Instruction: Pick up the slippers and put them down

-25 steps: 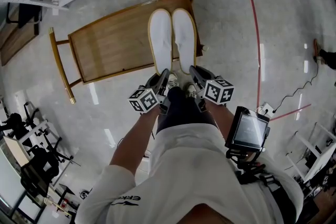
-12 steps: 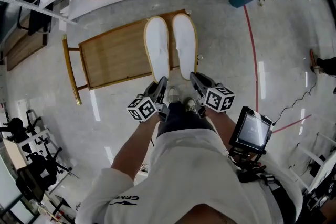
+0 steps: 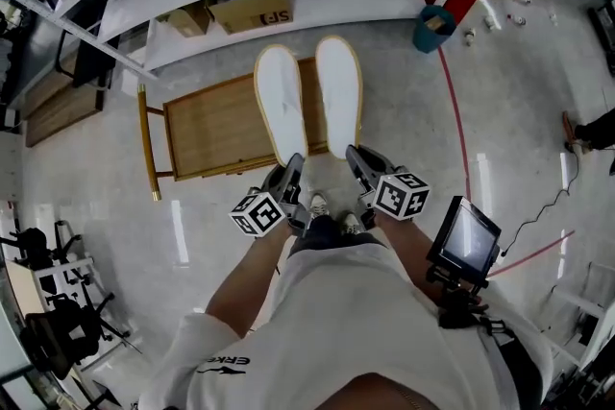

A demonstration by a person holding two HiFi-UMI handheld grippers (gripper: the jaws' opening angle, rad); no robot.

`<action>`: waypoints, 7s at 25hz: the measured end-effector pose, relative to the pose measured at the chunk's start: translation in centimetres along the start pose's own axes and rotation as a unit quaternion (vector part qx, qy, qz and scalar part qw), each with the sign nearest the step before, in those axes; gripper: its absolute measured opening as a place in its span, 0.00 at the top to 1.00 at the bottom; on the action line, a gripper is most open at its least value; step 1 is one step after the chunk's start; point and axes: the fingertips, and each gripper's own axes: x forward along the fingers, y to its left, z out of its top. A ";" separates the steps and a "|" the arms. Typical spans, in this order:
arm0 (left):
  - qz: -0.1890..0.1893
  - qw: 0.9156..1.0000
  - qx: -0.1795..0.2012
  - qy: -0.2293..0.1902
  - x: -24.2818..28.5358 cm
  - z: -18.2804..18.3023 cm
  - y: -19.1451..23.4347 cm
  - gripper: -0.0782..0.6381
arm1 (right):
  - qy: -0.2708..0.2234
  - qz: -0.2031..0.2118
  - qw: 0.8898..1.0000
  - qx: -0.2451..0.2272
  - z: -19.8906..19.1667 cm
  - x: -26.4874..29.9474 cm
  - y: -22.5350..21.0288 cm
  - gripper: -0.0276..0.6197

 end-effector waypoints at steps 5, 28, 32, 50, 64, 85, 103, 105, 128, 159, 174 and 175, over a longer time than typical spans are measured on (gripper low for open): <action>-0.023 0.999 0.011 -0.024 -0.4 1.4 -3.1 0.85 | -0.024 0.021 0.999 -0.014 2.1 -1.6 2.0 0.91; -0.058 0.997 0.032 -0.048 -1.4 0.7 -8.9 0.85 | -0.051 0.054 0.997 -0.022 4.4 -6.1 3.7 0.91; -0.055 0.997 0.034 -0.048 -1.7 0.4 -8.9 0.85 | -0.052 0.057 0.997 -0.022 4.2 -6.4 3.7 0.91; 0.015 0.995 0.031 -0.098 -6.2 -0.2 -8.5 0.85 | 0.001 0.113 0.993 -0.017 1.5 -6.4 5.3 0.91; 0.055 0.986 0.026 -0.157 -11.7 1.4 -6.2 0.85 | 0.051 0.168 0.984 -0.041 -1.5 -3.0 10.1 0.91; 0.053 0.978 0.009 -0.201 -23.0 10.3 2.1 0.85 | 0.072 0.191 0.977 -0.067 -8.1 6.6 23.2 0.91; 0.027 0.984 -0.005 -0.175 -28.2 14.3 7.3 0.85 | 0.065 0.162 0.984 -0.046 -13.0 11.4 28.4 0.91; 0.026 0.985 -0.007 -0.172 -28.0 14.6 7.4 0.85 | 0.067 0.161 0.984 -0.043 -12.9 11.9 28.4 0.91; 0.078 0.983 -0.070 -0.148 -24.5 15.7 15.4 0.85 | 0.126 0.140 0.982 -0.004 -13.1 19.9 24.9 0.91; 0.117 0.973 -0.191 -0.054 -21.2 9.7 27.7 0.85 | 0.231 0.044 0.967 0.098 -22.5 27.1 16.1 0.91; 0.121 0.961 -0.248 -0.029 -21.1 7.1 32.6 0.85 | 0.261 0.019 0.953 0.154 -26.7 29.3 13.0 0.91; 0.121 0.960 -0.250 -0.027 -21.1 7.0 32.9 0.85 | 0.261 0.018 0.953 0.155 -26.8 29.4 12.9 0.91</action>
